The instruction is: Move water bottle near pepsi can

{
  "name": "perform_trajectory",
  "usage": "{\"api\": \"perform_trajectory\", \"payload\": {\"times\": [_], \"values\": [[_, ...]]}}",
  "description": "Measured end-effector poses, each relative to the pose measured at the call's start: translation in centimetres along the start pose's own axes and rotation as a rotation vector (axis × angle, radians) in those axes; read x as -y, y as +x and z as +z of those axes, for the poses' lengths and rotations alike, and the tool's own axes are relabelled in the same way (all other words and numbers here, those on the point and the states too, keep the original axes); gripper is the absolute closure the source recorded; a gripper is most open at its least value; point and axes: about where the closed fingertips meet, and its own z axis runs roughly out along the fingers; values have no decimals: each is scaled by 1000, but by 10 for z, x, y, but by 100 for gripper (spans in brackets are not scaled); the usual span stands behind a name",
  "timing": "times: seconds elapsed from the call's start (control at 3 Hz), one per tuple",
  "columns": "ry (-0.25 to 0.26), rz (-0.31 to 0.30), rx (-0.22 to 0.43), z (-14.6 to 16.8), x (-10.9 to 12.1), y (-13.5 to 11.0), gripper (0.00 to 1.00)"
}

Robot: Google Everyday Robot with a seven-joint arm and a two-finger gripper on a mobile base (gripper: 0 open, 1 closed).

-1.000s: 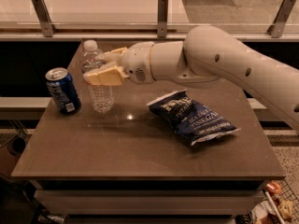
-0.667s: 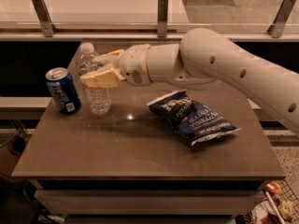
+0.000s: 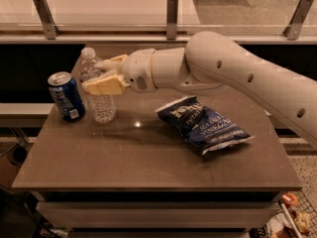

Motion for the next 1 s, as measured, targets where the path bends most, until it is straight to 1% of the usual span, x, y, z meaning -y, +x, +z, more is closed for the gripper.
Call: {"api": "perform_trajectory", "payload": {"times": [1.0], "values": [[-10, -7, 0, 4, -5, -4, 13]]}}
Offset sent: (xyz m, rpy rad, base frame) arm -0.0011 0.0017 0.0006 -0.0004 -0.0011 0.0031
